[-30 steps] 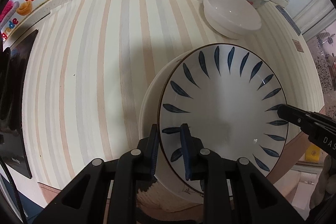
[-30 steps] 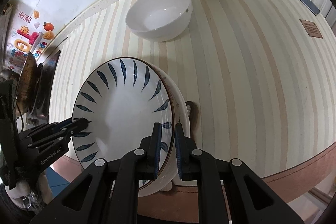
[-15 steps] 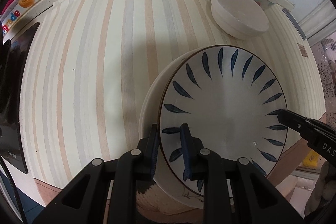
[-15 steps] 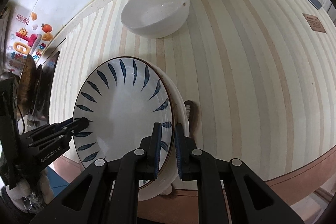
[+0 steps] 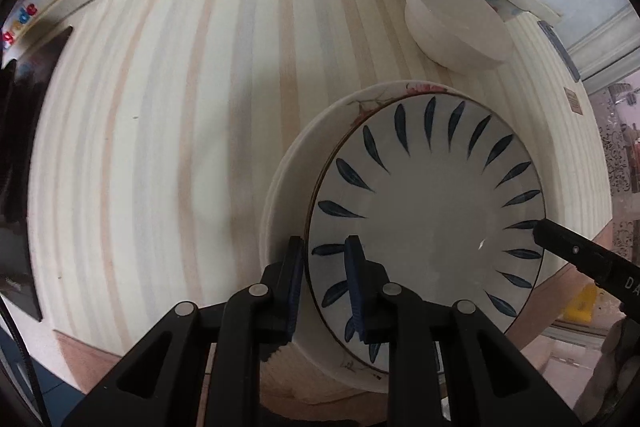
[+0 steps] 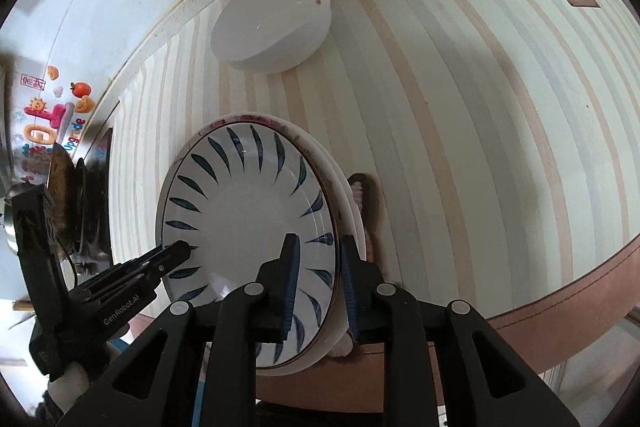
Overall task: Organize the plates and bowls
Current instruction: 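Lower the plate stack beside the cat cushion and open both grippers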
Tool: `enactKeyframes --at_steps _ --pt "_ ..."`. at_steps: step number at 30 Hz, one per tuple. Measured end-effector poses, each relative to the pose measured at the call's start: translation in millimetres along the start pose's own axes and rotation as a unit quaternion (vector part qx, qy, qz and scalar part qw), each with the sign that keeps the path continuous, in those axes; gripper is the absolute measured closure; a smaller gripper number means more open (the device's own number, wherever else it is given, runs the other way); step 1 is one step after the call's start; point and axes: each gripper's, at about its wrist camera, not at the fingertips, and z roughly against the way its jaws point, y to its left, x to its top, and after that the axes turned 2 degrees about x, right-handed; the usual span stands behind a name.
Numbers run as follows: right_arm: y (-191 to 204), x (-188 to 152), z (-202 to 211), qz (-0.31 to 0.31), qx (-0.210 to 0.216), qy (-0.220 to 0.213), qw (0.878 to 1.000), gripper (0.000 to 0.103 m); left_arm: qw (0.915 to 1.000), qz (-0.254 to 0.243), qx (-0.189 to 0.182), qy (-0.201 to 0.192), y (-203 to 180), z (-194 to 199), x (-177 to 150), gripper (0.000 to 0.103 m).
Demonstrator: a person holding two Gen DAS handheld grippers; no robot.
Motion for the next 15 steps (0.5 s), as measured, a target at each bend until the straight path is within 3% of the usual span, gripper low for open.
enactKeyframes --at_steps 5,9,11,13,15 --pt "4 -2 12 0.018 -0.012 -0.009 1.0 0.08 0.9995 0.013 0.02 -0.02 -4 24 -7 0.084" --pt "13 -6 40 0.054 -0.024 -0.025 0.998 0.08 0.9976 0.018 0.03 -0.06 -15 67 -16 0.083" --pt "24 -13 59 0.08 -0.036 -0.032 0.996 0.075 0.9961 0.021 0.031 -0.08 -20 91 -24 0.08" --pt "35 -23 83 0.107 -0.028 -0.045 0.993 0.059 0.9943 0.027 0.027 -0.1 -27 117 -32 0.074" --pt "42 -35 103 0.128 -0.028 -0.054 0.99 0.05 0.9931 0.031 0.025 -0.11 -33 136 -40 0.072"
